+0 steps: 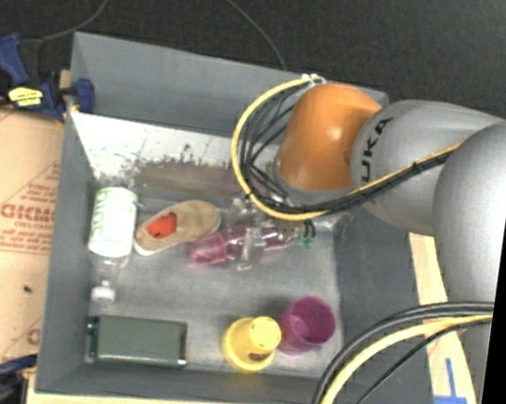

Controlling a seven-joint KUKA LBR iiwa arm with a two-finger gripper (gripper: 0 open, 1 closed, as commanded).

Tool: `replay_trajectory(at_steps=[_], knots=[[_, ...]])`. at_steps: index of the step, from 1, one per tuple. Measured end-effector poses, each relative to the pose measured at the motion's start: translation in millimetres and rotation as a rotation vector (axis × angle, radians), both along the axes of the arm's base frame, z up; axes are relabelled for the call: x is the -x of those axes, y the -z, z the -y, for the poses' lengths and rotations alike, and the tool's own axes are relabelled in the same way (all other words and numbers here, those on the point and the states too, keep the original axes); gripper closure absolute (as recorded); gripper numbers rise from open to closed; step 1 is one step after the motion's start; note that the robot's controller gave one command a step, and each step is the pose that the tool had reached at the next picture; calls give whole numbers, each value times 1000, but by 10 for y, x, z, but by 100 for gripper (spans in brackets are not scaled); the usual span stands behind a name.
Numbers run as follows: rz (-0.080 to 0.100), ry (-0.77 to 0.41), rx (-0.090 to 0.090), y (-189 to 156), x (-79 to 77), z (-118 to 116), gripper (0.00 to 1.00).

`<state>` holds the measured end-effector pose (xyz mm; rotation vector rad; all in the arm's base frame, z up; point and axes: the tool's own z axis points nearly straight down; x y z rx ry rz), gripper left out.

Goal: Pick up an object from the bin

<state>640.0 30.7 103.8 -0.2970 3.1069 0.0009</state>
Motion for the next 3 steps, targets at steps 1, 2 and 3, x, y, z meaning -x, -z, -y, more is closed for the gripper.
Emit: replay_trajectory(at_steps=[1,2,3], knots=[[-1,0,0,-13,7,1,100],[14,-412,10,208,14,-14,100],[14,-410,9,208,15,-14,100]])
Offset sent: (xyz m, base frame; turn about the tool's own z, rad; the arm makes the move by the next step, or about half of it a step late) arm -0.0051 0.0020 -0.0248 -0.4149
